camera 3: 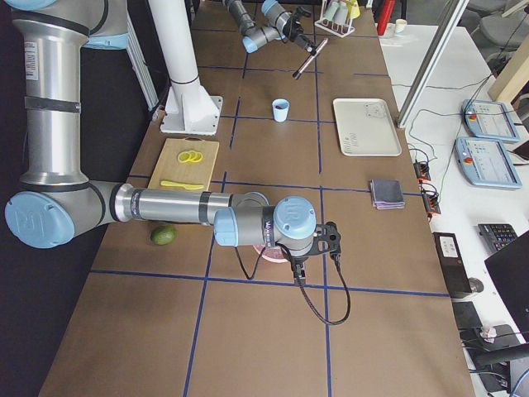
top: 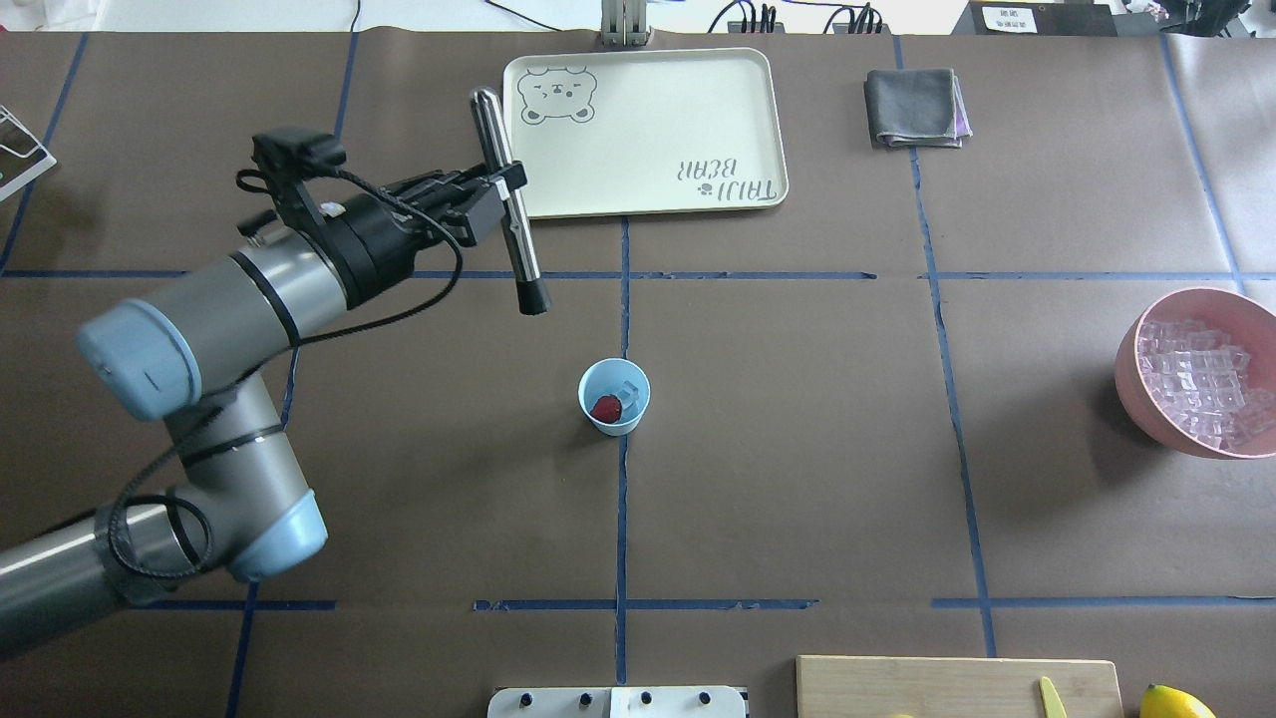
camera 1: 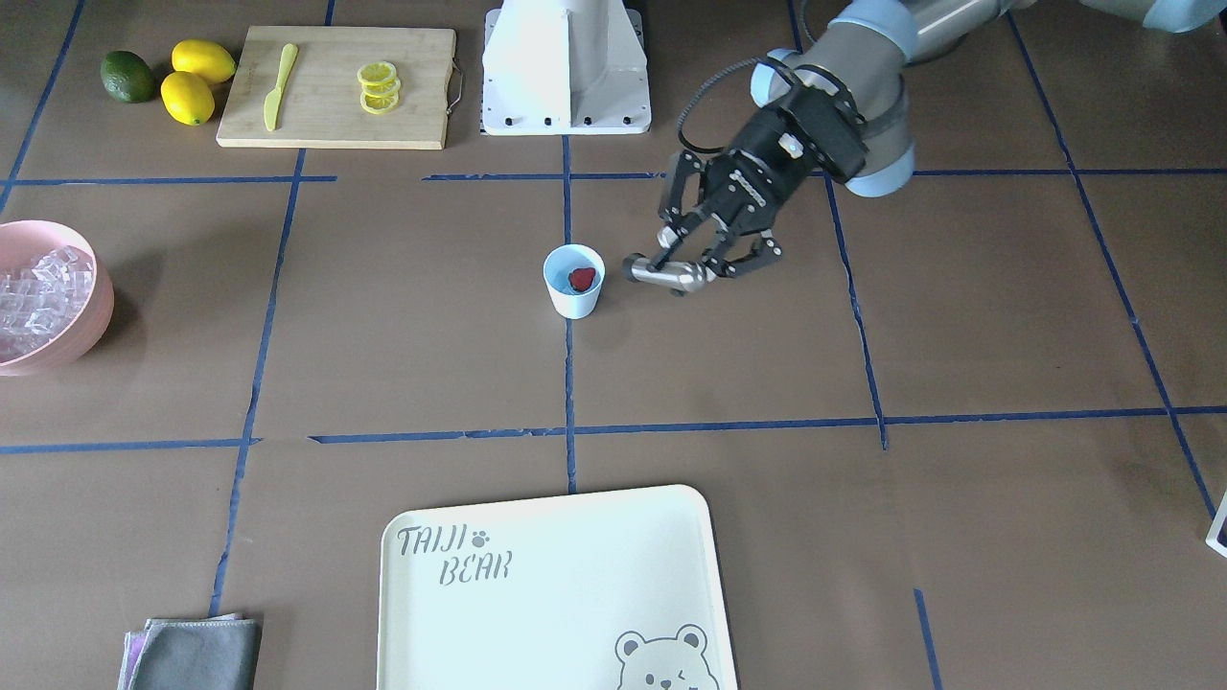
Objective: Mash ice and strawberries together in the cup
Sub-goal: 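Lift the pestle out of the cup and carry it back, then lower the pestle onto the table and release it with the left gripper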
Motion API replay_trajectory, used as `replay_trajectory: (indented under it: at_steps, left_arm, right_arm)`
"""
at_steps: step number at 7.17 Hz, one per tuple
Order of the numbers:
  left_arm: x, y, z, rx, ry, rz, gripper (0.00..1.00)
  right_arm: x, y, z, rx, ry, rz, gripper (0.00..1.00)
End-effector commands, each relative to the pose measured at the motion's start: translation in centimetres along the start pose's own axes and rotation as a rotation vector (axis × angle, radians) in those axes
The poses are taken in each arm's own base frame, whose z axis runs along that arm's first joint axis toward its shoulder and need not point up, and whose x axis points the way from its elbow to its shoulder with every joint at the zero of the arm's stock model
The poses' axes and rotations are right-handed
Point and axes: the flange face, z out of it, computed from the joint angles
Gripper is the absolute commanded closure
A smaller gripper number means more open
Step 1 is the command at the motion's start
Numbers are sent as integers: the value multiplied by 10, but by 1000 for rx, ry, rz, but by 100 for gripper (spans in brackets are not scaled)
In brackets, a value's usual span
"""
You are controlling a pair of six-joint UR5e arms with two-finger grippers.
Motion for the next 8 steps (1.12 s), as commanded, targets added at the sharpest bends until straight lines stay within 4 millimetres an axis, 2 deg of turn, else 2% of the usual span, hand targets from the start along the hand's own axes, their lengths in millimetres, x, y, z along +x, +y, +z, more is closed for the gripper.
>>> replay_trajectory:
  at_steps: [1, 3, 4, 5, 6, 7, 8]
  left_arm:
    - [-102, -47, -30, -229, -176, -235, 100]
    - [-186, -51, -104, -447, -325, -380, 100]
    - [-215, -59, -139, -534, -381, -456, 100]
    - [-239, -87, -169, -588, -447, -549, 100]
    - [-256, -97, -189, -591, -474, -562, 100]
    - [-286, -72, -225, -626, -508, -501, 100]
    - [-306, -56, -240, -666, -533, -429, 100]
  right_arm:
    - [-3, -2, -4, 8, 11, -7, 0]
    - [-1, -4, -5, 10, 15, 4, 0]
    - [-1, -4, -4, 8, 17, 6, 0]
    - [-1, -3, -4, 8, 17, 6, 0]
    - [-2, -4, -5, 10, 18, 5, 0]
    - [-2, -4, -6, 12, 19, 3, 0]
    - [-2, -5, -7, 14, 20, 1, 0]
